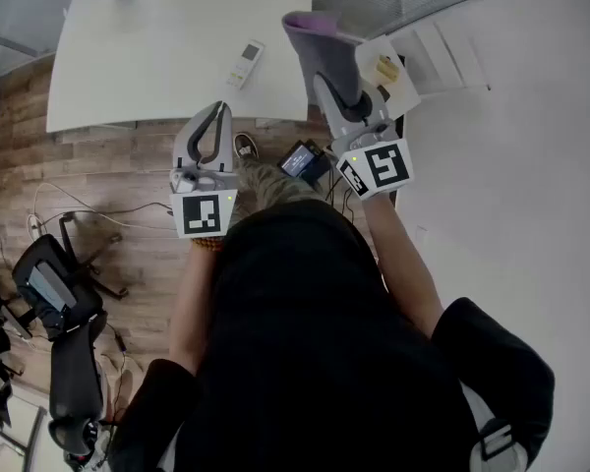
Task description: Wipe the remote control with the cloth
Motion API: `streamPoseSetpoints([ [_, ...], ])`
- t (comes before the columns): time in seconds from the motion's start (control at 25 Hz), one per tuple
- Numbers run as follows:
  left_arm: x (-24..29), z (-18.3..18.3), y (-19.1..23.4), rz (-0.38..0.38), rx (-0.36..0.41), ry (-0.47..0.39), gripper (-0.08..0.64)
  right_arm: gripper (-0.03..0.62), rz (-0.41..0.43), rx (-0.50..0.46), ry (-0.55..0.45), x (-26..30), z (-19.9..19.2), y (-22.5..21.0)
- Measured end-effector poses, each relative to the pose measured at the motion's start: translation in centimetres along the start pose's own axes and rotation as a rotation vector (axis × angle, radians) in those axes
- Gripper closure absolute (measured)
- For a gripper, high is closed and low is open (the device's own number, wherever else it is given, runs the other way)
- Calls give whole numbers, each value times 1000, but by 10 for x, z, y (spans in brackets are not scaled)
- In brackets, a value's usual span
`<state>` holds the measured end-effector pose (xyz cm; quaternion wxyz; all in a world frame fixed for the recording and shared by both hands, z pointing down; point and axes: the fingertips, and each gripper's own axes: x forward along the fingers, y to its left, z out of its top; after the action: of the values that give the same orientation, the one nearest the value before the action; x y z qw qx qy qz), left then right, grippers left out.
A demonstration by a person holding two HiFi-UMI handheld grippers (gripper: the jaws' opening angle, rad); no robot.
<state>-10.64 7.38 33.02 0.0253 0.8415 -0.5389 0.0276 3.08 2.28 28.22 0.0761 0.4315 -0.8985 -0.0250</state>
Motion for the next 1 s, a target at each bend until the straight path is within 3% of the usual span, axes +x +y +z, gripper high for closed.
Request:
streamPoseSetpoints([
  [0.24,37,-13,14,25,28,53,551,526,48,54,33,33,-24,-33],
  [0.4,65,-32,19,44,62,139,543,523,91,84,93,64,-58,-61],
  [0.64,100,-87,21,14,167,257,456,523,160,76,166,108,-110,-95],
  [1.0,129,-174,9,-33,137,465,350,523,270,72,241,154,-160,-104],
])
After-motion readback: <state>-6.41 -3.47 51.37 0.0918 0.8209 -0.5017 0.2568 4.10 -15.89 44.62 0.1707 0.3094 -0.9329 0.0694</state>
